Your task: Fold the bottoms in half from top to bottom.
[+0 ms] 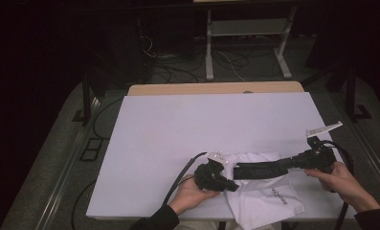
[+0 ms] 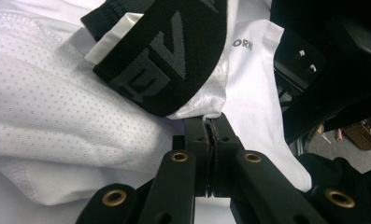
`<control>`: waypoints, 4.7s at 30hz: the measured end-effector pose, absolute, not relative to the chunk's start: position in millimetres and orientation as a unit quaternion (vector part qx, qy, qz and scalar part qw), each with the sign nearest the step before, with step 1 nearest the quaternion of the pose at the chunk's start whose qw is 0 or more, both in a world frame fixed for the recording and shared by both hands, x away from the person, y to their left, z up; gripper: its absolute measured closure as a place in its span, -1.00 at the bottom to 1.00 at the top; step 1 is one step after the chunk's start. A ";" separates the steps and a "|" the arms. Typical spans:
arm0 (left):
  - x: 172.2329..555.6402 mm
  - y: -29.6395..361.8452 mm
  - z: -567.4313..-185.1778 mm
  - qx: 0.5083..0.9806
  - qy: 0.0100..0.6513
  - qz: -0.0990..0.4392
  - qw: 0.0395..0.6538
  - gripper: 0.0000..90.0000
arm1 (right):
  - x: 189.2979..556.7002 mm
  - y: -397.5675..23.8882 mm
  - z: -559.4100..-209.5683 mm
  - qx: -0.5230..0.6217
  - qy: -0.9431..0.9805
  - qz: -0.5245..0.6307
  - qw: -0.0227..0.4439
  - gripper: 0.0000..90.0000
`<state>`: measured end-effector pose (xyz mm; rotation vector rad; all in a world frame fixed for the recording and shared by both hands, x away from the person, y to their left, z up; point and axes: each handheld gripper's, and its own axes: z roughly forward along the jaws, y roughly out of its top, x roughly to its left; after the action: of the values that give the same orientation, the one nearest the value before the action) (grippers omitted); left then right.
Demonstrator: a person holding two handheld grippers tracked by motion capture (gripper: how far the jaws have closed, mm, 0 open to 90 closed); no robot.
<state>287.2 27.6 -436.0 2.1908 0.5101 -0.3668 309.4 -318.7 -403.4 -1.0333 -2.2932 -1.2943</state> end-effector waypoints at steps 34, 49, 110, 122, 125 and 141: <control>296.2 45.7 -419.9 0.848 0.227 -0.134 0.460 0.50 | 291.0 -317.8 -409.5 -0.292 -0.837 -0.422 0.188 0.82; 324.3 74.2 -405.1 0.815 0.281 -0.078 0.501 0.47 | 278.0 -300.8 -412.9 -0.222 -0.882 -0.346 0.228 0.75; 354.1 95.4 -406.6 0.784 0.321 -0.035 0.531 0.26 | 317.1 -232.9 -418.6 -0.330 -0.857 -0.364 0.156 0.97; 353.2 96.0 -403.3 0.773 0.334 -0.004 0.539 -0.19 | 301.3 -226.9 -415.8 -0.299 -0.860 -0.363 0.198 0.97; 354.3 96.2 -403.9 0.771 0.336 -0.006 0.541 -0.33 | 295.4 -225.0 -416.2 -0.290 -0.860 -0.363 0.210 0.97; 355.9 98.1 -404.7 0.766 0.338 -0.011 0.546 -0.49 | 265.7 -209.9 -422.0 -0.238 -0.881 -0.331 0.240 0.96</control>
<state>355.9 98.1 -404.7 1.8169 0.8019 -0.0262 265.7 -209.9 -422.0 -0.6525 -2.4104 -0.9064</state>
